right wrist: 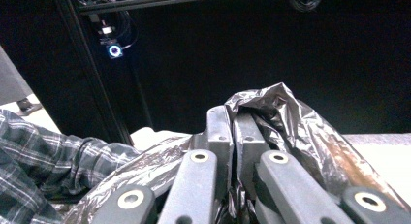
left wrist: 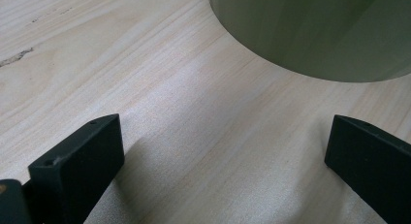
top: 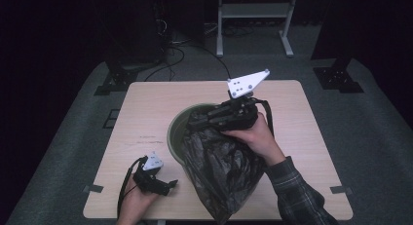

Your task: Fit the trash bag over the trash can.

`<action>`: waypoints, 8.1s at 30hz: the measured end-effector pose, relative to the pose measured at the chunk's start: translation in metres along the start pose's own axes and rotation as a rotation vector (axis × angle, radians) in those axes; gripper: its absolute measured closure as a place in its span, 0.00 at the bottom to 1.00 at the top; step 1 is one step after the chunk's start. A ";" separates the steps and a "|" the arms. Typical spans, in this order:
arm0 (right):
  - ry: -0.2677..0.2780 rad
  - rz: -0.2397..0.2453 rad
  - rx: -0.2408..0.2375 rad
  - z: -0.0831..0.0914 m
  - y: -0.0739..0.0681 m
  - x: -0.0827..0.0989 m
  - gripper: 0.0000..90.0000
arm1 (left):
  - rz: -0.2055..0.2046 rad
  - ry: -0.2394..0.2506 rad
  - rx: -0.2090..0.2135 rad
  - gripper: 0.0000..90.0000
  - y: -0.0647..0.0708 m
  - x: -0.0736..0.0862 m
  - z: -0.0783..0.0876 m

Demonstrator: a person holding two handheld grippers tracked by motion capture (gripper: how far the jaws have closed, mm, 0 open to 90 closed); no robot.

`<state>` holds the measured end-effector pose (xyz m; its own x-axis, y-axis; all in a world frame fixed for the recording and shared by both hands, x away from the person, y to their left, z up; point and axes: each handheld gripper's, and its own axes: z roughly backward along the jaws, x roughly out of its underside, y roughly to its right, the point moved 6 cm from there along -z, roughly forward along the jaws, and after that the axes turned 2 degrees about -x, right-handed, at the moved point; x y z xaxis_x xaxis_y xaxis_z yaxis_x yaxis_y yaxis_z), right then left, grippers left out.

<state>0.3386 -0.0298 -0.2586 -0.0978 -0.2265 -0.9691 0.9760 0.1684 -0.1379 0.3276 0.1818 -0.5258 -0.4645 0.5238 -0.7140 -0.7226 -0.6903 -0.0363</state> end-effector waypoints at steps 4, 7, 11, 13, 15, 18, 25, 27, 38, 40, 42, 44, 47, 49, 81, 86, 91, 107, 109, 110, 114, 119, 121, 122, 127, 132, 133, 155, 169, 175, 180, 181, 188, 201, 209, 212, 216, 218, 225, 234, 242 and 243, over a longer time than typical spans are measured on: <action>-0.007 -0.005 -0.020 -0.017 0.007 -0.007 0.98 | 0.000 0.000 -0.001 0.00 0.000 0.000 0.000; -0.014 -0.007 -0.040 -0.031 0.011 -0.011 0.98 | 0.001 0.001 -0.001 0.00 0.000 0.000 0.000; -0.027 -0.011 -0.066 -0.049 0.016 -0.015 0.98 | 0.000 0.000 -0.001 0.00 0.000 0.000 0.000; -0.030 -0.012 -0.074 -0.057 0.018 -0.016 0.98 | 0.000 0.000 -0.001 0.00 0.000 0.000 0.000; -0.027 -0.018 -0.081 -0.062 0.020 -0.016 0.98 | 0.000 0.000 -0.001 0.00 0.000 0.000 0.000; -0.053 -0.021 -0.070 -0.067 0.021 -0.010 0.97 | 0.000 0.000 -0.001 0.00 0.000 0.000 0.000; -0.108 -0.079 0.021 -0.045 0.031 0.014 0.97 | 0.000 -0.001 0.001 0.00 0.000 0.000 0.000; -0.124 -0.084 0.054 -0.036 0.033 0.019 0.97 | 0.000 -0.001 0.001 0.00 0.000 0.000 0.000; -0.213 -0.103 0.231 0.015 0.039 0.048 0.87 | -0.002 -0.002 0.001 0.00 0.000 0.000 0.000; -0.210 -0.108 0.248 0.022 0.040 0.053 0.81 | -0.002 -0.002 0.001 0.00 0.000 0.000 0.000; -0.204 -0.112 0.280 0.030 0.040 0.057 0.75 | -0.002 -0.002 0.001 0.00 0.000 0.000 0.000; -0.200 -0.110 0.318 0.038 0.040 0.061 0.65 | -0.002 -0.002 0.001 0.00 0.000 0.000 0.000; -0.188 -0.118 0.351 0.050 0.037 0.066 0.57 | -0.002 -0.002 0.000 0.00 0.000 0.000 0.000; -0.184 -0.126 0.369 0.058 0.035 0.070 0.52 | -0.002 -0.002 0.000 0.00 0.000 0.000 0.000; -0.138 -0.152 0.432 0.093 0.026 0.096 0.48 | -0.035 0.108 0.138 0.05 0.010 -0.024 0.027; -0.139 -0.151 0.428 0.093 0.027 0.096 0.48 | -0.053 0.144 0.207 0.15 0.012 -0.035 0.043; -0.140 -0.149 0.425 0.093 0.028 0.097 0.48 | -0.074 0.187 0.251 0.24 0.019 -0.050 0.061; -0.157 -0.150 0.403 0.092 0.030 0.097 0.70 | -0.142 0.273 0.277 0.24 0.019 -0.090 0.115; -0.166 -0.150 0.397 0.091 0.030 0.097 0.80 | -0.151 0.280 0.287 0.24 0.019 -0.096 0.121; -0.174 -0.151 0.391 0.090 0.030 0.097 0.85 | -0.154 0.282 0.287 0.24 0.019 -0.098 0.123; -0.193 -0.146 0.389 0.086 0.031 0.096 0.95 | -0.176 0.295 0.287 0.24 0.018 -0.109 0.132; -0.203 -0.147 0.373 0.082 0.031 0.095 0.97 | -0.193 0.307 0.287 0.24 0.017 -0.121 0.136; -0.206 -0.142 0.360 0.078 0.030 0.093 0.97 | -0.198 0.312 0.291 0.24 0.018 -0.126 0.137; -0.206 -0.142 0.360 0.078 0.030 0.093 0.97 | -0.208 0.316 0.291 0.24 0.018 -0.130 0.137; -0.214 -0.131 0.317 0.070 0.029 0.091 0.98 | -0.214 0.330 0.309 0.25 0.019 -0.140 0.137; -0.220 -0.120 0.294 0.064 0.028 0.089 0.98 | -0.225 0.337 0.328 0.26 0.019 -0.153 0.132; -0.224 -0.119 0.292 0.063 0.027 0.089 0.98 | -0.227 0.337 0.330 0.27 0.019 -0.156 0.131; -0.251 -0.065 0.220 0.038 0.024 0.075 0.98 | -0.275 0.319 0.409 0.36 0.023 -0.202 0.097; -0.246 -0.046 0.225 0.032 0.023 0.070 0.77 | -0.326 0.218 0.512 0.91 0.036 -0.203 0.085; -0.189 -0.067 0.331 0.060 0.024 0.072 0.58 | -0.291 0.221 0.458 0.96 0.027 -0.197 0.089; -0.165 -0.088 0.376 0.083 0.020 0.080 0.54 | -0.269 0.229 0.430 0.95 0.019 -0.191 0.093; -0.153 -0.096 0.404 0.095 0.017 0.085 0.53 | -0.263 0.230 0.434 0.95 0.018 -0.189 0.094; -0.103 -0.141 0.445 0.123 0.017 0.100 0.52 | -0.255 0.229 0.424 0.94 0.015 -0.182 0.097; -0.107 -0.153 0.451 0.113 0.017 0.111 0.74 | -0.256 0.228 0.428 0.94 0.015 -0.179 0.101; -0.105 -0.138 0.462 0.112 0.023 0.105 0.99 | -0.261 0.226 0.441 0.94 0.020 -0.178 0.101; -0.098 -0.138 0.475 0.110 0.034 0.098 0.99 | -0.263 0.228 0.452 0.94 0.022 -0.177 0.101; -0.101 -0.134 0.494 0.106 0.046 0.091 0.99 | -0.268 0.227 0.456 0.94 0.024 -0.177 0.099; -0.102 -0.138 0.502 0.101 0.057 0.085 0.99 | -0.270 0.222 0.460 0.94 0.026 -0.176 0.098; -0.123 -0.145 0.530 0.084 0.080 0.076 0.87 | -0.270 0.216 0.449 0.94 0.028 -0.172 0.095; -0.061 -0.118 0.574 0.121 0.038 0.072 0.68 | -0.251 0.214 0.390 0.96 0.024 -0.170 0.093; -0.066 -0.130 0.618 0.157 0.008 0.102 0.65 | -0.235 0.206 0.370 0.96 0.022 -0.170 0.090; -0.067 -0.142 0.617 0.159 0.006 0.108 0.65 | -0.235 0.206 0.370 0.96 0.022 -0.170 0.090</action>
<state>0.3645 -0.2062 -0.3313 -0.2420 -0.2687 -0.9323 0.8886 -0.4473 -0.1017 0.3446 0.1228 -0.3419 -0.1828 0.5084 -0.8415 -0.9468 -0.3218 0.0112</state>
